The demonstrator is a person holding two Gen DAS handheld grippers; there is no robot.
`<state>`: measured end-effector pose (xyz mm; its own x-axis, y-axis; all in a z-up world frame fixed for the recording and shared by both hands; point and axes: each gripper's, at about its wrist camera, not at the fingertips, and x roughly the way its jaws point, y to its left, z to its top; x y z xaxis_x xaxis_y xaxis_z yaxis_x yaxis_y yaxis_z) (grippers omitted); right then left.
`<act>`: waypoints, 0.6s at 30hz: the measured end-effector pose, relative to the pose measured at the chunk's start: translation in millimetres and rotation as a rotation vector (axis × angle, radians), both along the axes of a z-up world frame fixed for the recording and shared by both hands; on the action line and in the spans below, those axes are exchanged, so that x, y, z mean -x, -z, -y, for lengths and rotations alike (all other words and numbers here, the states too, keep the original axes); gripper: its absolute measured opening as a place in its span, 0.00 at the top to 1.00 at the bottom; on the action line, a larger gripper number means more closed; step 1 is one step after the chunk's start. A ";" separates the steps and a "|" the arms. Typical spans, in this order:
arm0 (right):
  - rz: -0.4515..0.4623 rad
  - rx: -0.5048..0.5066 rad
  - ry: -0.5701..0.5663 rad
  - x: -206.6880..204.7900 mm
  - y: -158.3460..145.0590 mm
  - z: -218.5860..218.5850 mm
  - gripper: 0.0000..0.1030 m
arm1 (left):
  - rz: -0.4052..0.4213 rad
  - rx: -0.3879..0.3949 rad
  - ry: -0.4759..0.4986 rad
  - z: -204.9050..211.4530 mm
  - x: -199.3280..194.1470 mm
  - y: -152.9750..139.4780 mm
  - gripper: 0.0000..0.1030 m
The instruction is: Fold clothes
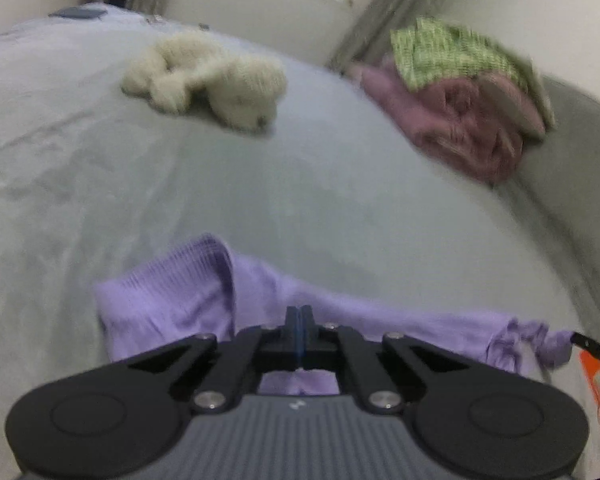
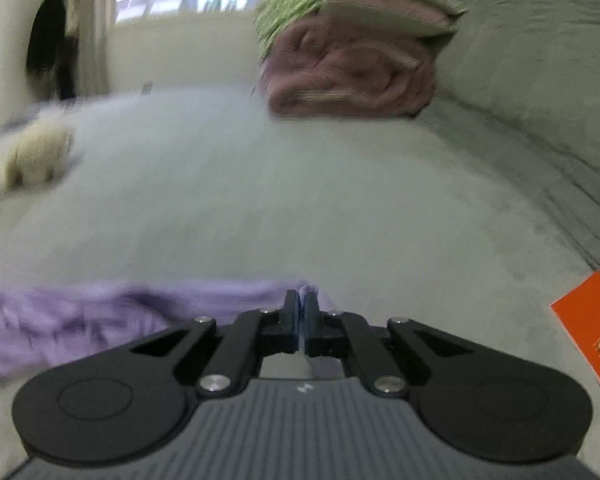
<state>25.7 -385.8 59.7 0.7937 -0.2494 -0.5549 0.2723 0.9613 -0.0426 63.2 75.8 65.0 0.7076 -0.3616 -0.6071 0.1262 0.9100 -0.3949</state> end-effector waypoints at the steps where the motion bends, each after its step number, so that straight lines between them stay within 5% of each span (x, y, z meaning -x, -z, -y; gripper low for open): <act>1: 0.034 -0.003 0.022 2.6 -4.6 3.6 0.99 | -0.006 0.004 -0.001 -1.2 -0.5 0.9 1.00; 11: 0.182 -0.194 0.410 18.3 -15.4 85.2 0.99 | -0.148 -0.035 0.050 9.1 -5.7 22.8 0.94; 16: 0.225 -0.337 0.499 27.4 -11.9 108.2 0.99 | -0.220 -0.029 0.065 4.0 -8.9 35.9 0.60; 18: 0.198 -0.342 0.479 24.8 -10.2 105.4 0.99 | -0.215 -0.055 0.080 10.8 -9.0 38.5 0.56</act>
